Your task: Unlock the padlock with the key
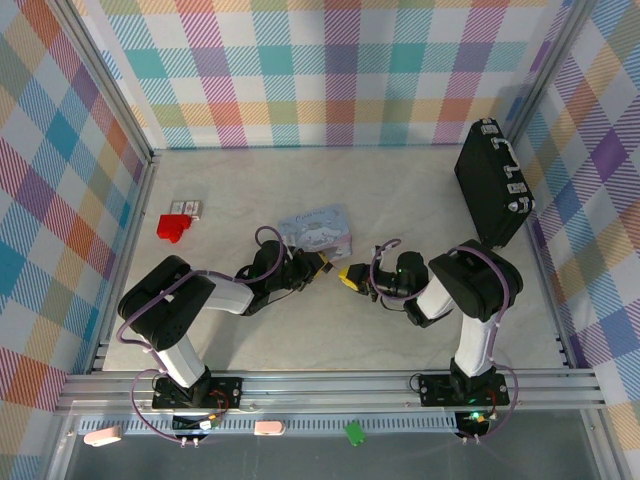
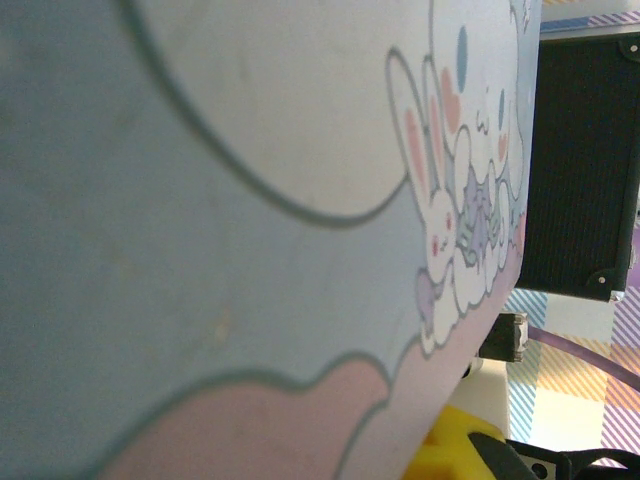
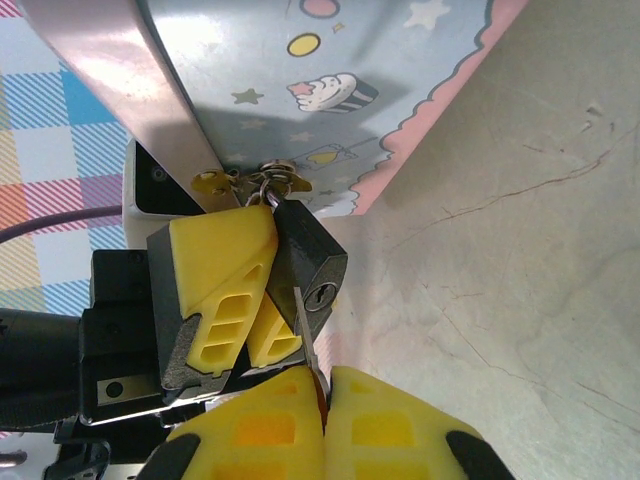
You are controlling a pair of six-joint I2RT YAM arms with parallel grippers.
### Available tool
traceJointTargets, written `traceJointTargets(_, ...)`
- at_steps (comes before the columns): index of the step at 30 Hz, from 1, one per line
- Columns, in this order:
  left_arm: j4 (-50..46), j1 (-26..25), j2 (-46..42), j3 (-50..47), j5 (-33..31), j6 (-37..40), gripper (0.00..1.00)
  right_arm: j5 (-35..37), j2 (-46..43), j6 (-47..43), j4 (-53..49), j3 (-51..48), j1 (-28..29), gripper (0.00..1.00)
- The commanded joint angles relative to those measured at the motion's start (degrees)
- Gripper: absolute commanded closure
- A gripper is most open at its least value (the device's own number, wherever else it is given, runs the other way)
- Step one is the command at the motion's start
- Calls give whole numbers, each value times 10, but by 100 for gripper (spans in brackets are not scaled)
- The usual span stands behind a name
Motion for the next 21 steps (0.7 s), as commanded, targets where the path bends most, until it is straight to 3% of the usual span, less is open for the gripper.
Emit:
traceJointTargets(1, 19, 5, -12, -3, 16, -30, 100, -18, 8, -8, 30, 10, -1, 100)
traceJointTargets(21, 39, 6, -19, -13, 18, -49, 100, -23, 24, -7, 30, 20, 1, 100)
